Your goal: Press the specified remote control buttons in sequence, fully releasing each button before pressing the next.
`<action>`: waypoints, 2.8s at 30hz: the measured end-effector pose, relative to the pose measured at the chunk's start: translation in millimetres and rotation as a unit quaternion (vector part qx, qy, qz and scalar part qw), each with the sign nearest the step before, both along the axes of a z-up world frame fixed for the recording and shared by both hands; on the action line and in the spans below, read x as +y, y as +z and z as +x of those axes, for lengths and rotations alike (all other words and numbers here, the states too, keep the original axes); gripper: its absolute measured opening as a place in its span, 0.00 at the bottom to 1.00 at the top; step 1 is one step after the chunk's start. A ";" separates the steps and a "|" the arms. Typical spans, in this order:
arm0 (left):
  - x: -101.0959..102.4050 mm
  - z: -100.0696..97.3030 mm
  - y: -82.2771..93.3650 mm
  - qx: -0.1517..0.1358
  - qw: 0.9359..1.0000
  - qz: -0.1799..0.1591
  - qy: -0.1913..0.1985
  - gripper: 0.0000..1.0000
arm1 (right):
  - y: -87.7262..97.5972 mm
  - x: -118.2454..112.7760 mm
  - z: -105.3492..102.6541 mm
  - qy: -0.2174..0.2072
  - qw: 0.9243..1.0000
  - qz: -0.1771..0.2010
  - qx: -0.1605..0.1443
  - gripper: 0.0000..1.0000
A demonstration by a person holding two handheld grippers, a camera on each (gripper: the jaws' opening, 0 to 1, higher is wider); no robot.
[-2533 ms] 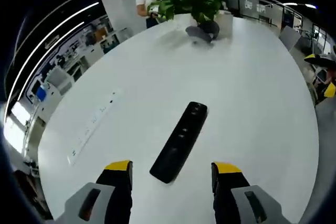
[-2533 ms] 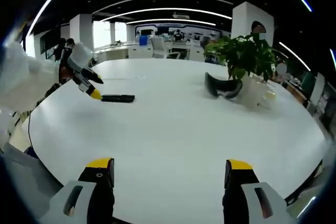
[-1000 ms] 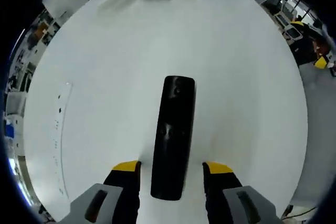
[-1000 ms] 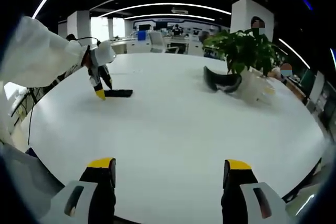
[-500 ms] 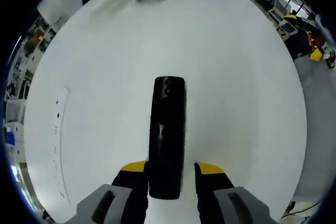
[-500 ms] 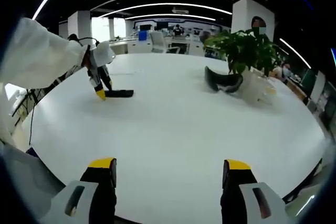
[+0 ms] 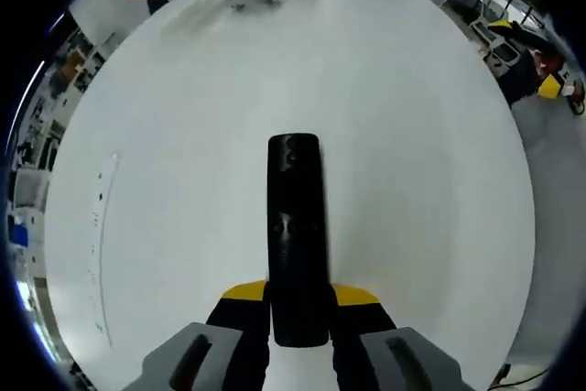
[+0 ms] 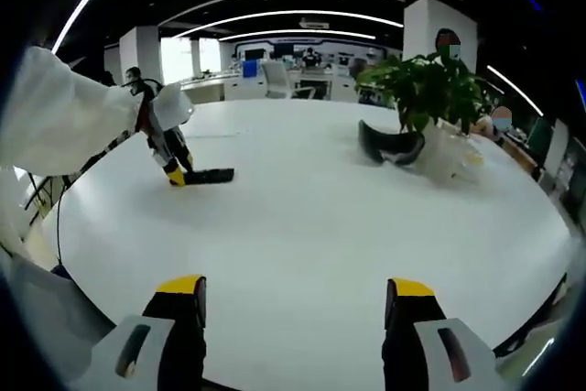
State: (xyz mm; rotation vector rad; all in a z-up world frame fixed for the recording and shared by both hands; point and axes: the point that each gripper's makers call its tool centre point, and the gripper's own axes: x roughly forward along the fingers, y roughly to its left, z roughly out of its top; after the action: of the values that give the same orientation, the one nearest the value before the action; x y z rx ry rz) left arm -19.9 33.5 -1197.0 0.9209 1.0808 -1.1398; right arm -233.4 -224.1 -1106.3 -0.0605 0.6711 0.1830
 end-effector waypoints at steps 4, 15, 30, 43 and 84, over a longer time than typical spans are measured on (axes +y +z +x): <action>-1.7 -9.7 0.0 0.000 1.000 -0.004 0.004 0.23 | -1.1 2.9 -0.8 0.008 1.000 -0.002 0.003 0.78; -4.3 -28.5 -0.5 -0.001 1.000 -0.009 0.002 0.23 | -3.8 5.4 -1.5 0.021 1.000 -0.008 0.010 0.77; -11.8 -65.4 0.3 -0.004 0.999 -0.033 0.019 0.23 | -4.5 8.1 -1.9 0.033 0.999 -0.018 0.011 0.76; -18.4 -85.8 0.2 -0.003 0.999 -0.027 0.028 0.24 | -7.8 18.1 -4.9 0.057 0.998 -0.014 0.020 0.71; -32.1 -157.7 -0.2 0.000 0.998 -0.051 0.031 0.24 | -9.0 34.6 -11.3 0.093 0.995 0.005 0.029 0.52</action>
State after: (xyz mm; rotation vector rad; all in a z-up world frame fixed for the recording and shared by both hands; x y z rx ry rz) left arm -177.6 1.4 -1197.3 0.8021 1.0355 -1.1331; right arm -244.7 -189.5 -1115.3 -0.1078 0.7227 0.3692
